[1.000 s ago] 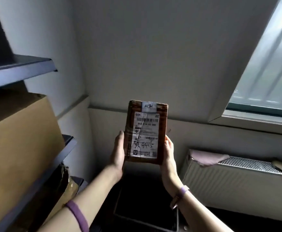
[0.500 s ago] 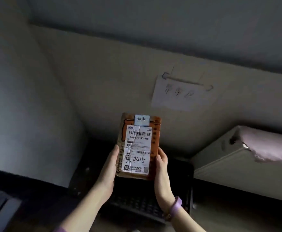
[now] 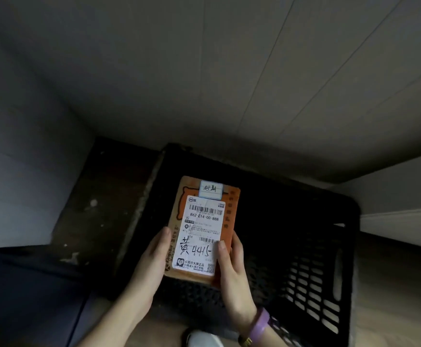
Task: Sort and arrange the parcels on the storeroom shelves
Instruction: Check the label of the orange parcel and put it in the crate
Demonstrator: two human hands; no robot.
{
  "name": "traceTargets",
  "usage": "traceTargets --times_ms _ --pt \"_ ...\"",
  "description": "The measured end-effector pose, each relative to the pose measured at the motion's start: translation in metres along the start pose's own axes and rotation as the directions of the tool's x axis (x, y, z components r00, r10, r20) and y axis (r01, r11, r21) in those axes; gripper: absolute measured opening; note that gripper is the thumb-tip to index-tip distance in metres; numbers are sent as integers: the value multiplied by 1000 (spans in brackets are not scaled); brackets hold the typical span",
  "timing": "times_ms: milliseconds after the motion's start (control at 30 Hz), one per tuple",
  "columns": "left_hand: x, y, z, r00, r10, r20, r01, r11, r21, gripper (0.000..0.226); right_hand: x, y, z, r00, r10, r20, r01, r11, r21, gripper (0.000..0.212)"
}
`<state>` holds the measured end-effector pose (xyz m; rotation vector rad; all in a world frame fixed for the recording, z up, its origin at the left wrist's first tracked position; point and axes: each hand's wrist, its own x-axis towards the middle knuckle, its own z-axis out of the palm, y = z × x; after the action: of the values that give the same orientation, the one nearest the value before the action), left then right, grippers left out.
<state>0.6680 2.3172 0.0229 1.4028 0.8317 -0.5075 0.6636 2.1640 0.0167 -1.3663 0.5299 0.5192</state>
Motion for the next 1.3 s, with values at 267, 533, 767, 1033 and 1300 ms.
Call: traceTargets --times_ms 267,533,767,1033,1300 --pt "67 -35 4 923 372 -100 -345 914 214 46 92 78 15 999 40 -17 -40 999 -26 62" --pt "110 -60 -6 874 485 33 -440 759 480 50 160 108 37 999 34 -37 -32 997 64 53" --pt "126 -70 3 903 427 43 -354 686 636 57 171 109 37 997 82 -9 -82 995 -51 63" --pt "55 15 4 924 378 -53 -312 827 467 52 91 4 30 996 83 -13 -83 956 -280 71" --pt "-120 156 -8 941 321 -110 -274 909 313 51 -44 -180 60 995 -3 98 35 946 -323 64"
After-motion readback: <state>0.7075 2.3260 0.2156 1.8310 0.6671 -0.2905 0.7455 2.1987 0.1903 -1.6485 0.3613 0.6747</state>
